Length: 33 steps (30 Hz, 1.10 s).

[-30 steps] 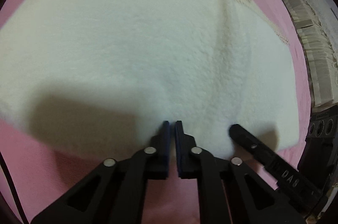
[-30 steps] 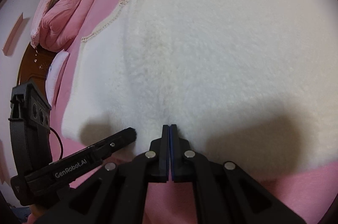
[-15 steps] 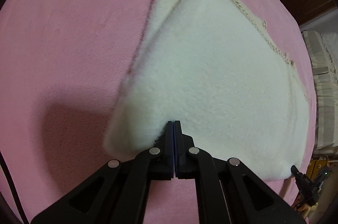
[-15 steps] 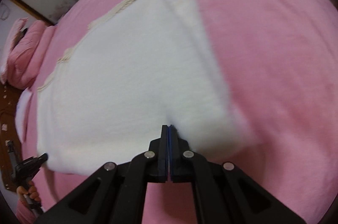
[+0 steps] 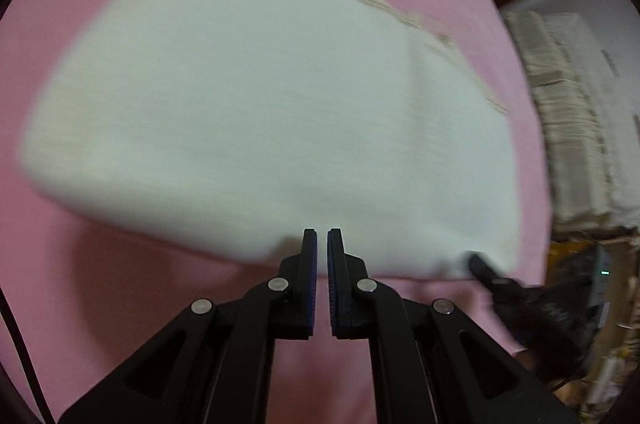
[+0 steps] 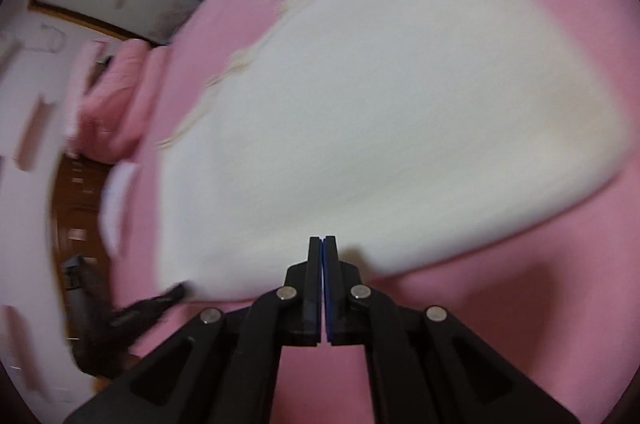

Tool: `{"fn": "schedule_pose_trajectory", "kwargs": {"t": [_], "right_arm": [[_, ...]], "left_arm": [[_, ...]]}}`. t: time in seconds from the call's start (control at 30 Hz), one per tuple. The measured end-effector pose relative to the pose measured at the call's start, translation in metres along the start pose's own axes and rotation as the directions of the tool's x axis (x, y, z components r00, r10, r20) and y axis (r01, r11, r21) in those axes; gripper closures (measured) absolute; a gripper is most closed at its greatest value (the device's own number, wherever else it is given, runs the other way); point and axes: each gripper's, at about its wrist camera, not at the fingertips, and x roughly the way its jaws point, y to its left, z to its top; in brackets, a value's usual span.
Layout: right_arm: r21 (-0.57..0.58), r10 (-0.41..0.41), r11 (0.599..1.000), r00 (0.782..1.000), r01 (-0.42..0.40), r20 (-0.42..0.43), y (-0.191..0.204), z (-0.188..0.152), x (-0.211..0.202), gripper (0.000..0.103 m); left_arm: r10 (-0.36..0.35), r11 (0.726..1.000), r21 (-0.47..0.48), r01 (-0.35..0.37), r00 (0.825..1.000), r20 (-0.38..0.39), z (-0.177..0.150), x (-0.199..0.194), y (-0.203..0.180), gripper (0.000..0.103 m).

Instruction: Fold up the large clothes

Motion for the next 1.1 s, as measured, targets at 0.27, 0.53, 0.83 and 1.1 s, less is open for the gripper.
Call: {"fn": "schedule_pose_trajectory", "kwargs": {"t": [0.27,0.53,0.83,1.1], "right_arm": [[0.115,0.084,0.990,0.996,-0.084,-0.001,0.023,0.014,0.068,0.103],[0.049,0.117,0.992,0.993,-0.117,0.014,0.027,0.066,0.087,0.103],[-0.048,0.045,0.998,0.998,-0.042,0.051,0.046,0.147,0.135,0.103],[-0.153,0.018,0.988,0.999,-0.013,0.031,0.058,0.169,0.154,0.103]], "left_arm": [[-0.144,0.988,-0.053,0.143,0.989,-0.023,0.030,0.054,-0.035,0.102],[-0.131,0.991,-0.011,0.132,0.991,0.039,0.100,0.079,-0.047,0.102],[-0.071,0.997,0.007,0.071,0.994,0.082,0.194,0.132,-0.059,0.102],[-0.011,1.000,-0.013,0.013,0.986,0.168,0.195,0.116,-0.037,0.102]]}}
